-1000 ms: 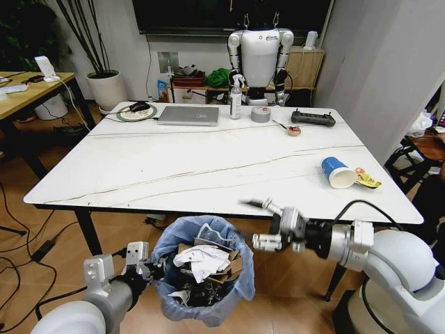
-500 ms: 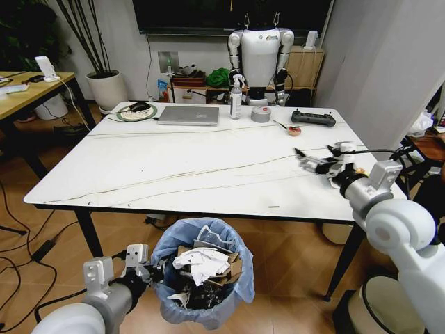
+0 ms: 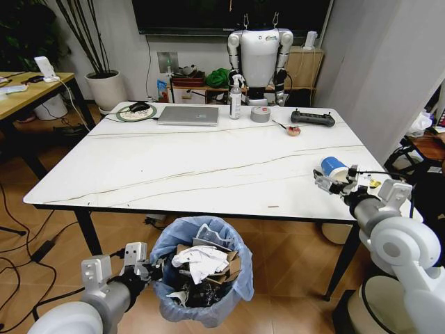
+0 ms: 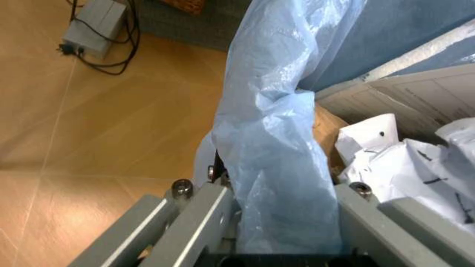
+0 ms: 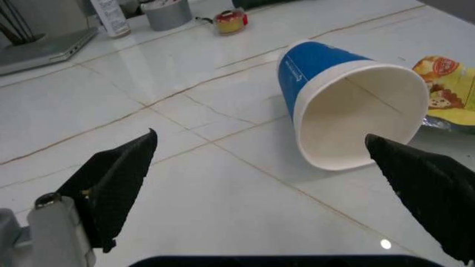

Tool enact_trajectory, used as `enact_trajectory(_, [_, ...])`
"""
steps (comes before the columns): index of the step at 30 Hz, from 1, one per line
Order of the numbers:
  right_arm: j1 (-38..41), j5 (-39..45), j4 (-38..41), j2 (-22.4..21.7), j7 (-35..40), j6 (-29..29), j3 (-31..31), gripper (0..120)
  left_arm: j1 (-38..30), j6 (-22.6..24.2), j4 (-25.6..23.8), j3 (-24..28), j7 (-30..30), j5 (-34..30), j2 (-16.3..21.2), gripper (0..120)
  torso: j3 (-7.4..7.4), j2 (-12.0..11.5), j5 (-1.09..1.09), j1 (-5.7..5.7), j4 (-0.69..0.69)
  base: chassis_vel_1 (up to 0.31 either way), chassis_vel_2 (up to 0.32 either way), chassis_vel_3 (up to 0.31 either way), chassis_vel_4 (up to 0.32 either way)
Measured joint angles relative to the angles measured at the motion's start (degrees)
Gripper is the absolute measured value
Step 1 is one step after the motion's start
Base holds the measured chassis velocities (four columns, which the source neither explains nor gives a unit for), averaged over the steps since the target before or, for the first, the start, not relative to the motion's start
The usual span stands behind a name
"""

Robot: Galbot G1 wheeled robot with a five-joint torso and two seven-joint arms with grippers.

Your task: Pick up the trash bin and place the trash from the table into it.

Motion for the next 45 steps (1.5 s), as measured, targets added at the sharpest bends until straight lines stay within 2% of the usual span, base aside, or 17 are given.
enact_trajectory(11, [3.1, -3.2, -7.9, 2.0, -2.1, 3.9, -1.1, 100, 0.6, 0.0, 0.0, -0.1, 0.6, 0.3, 0.1, 2, 0.00, 0.0, 0.00, 0.00, 0.02, 0.000, 0.000, 0.000, 0.000])
enact_trajectory(18, [5.4, -3.5, -10.1, 2.2, -2.8, 4.3, -1.9, 92, 0.3, 0.0, 0.0, 0.0, 0.7, 0.3, 0.3, 2, 0.00, 0.0, 0.00, 0.01, 0.02, 0.000, 0.000, 0.000, 0.000])
enact_trajectory(22, [5.8, -3.6, -11.3, 2.3, -3.5, 4.4, -1.9, 75, 0.5, 0.0, 0.0, 0.0, 0.7, 0.5, 0.2, 2, 0.00, 0.0, 0.00, 0.01, 0.02, 0.000, 0.000, 0.000, 0.000])
enact_trajectory(24, [5.9, -3.6, -11.4, 2.3, -3.6, 4.4, -1.9, 71, 0.5, 0.0, 0.0, 0.0, 0.7, 0.5, 0.2, 2, 0.00, 0.0, 0.00, 0.01, 0.02, 0.000, 0.000, 0.000, 0.000])
enact_trajectory(29, [5.7, -3.9, -11.4, 2.6, -4.0, 4.7, -1.9, 48, 0.5, 0.0, 0.0, 0.0, 0.6, 0.6, 0.4, 2, 0.00, 0.0, 0.00, 0.01, 0.02, 0.000, 0.000, 0.000, 0.000])
enact_trajectory(32, [5.7, -3.9, -11.4, 2.6, -4.1, 4.7, -1.9, 43, 0.5, 0.0, 0.0, 0.0, 0.6, 0.6, 0.4, 2, 0.00, 0.0, 0.00, 0.01, 0.02, 0.000, 0.000, 0.000, 0.000])
enact_trajectory(33, [5.7, -4.0, -11.3, 2.6, -4.2, 4.8, -1.9, 35, 0.5, 0.0, 0.0, 0.1, 0.6, 0.7, 0.2, 2, 0.00, 0.0, 0.00, 0.01, 0.02, 0.000, 0.000, 0.000, 0.000])
enact_trajectory(37, [5.8, -4.1, -11.5, 2.6, -4.5, 4.9, -2.0, 20, 0.7, 0.0, 0.0, 0.2, 0.6, 1.1, 0.0, 2, 0.00, 0.0, 0.00, 0.01, 0.02, 0.000, 0.000, 0.000, 0.000])
enact_trajectory(39, [5.8, -4.1, -11.6, 2.6, -4.6, 5.0, -2.0, 17, 0.7, 0.0, 0.0, 0.1, 0.6, 1.2, -0.1, 2, 0.00, 0.0, 0.00, 0.01, 0.02, 0.000, 0.000, 0.000, 0.000])
enact_trajectory(43, [5.8, -4.2, -11.7, 2.5, -4.9, 5.2, -2.1, 0, 1.1, 0.0, 0.0, 0.0, 0.6, 1.4, -0.3, 2, 0.00, 0.0, 0.00, 0.01, 0.02, 0.000, 0.000, 0.000, 0.000])
enact_trajectory(45, [5.8, -4.3, -11.9, 2.5, -5.0, 5.4, -2.2, 0, 1.0, 0.0, 0.0, 0.1, 0.6, 1.4, -0.3, 2, 0.00, 0.0, 0.00, 0.01, 0.02, 0.000, 0.000, 0.000, 0.000])
